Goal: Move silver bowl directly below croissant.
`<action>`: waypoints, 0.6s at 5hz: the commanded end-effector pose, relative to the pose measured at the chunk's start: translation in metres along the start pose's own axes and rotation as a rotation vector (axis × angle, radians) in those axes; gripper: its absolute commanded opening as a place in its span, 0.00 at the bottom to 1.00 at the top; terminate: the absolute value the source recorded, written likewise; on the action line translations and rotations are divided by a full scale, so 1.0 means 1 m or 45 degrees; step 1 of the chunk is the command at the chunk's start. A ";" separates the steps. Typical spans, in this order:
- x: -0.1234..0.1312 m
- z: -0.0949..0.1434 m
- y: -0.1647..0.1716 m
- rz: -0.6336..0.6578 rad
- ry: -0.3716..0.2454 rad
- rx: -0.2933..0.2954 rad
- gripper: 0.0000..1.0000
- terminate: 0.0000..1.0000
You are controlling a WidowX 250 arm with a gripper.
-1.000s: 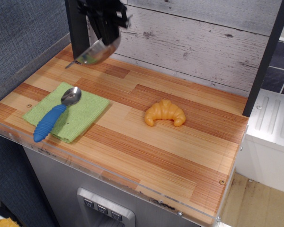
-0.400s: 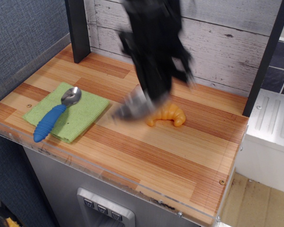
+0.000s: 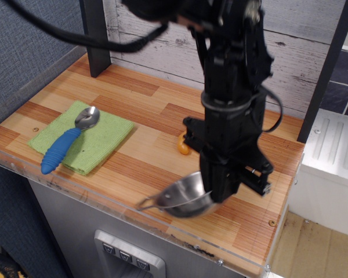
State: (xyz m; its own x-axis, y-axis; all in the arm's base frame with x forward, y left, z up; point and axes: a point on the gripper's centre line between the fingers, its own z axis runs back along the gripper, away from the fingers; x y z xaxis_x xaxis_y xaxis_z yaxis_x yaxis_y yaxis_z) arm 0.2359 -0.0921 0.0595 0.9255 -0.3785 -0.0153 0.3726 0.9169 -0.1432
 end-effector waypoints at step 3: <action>0.005 0.007 0.007 -0.044 0.017 -0.054 1.00 0.00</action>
State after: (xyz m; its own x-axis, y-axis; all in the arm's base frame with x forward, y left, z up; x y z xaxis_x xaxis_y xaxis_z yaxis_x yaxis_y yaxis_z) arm 0.2395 -0.0907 0.0489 0.9110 -0.4056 -0.0748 0.3839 0.9002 -0.2057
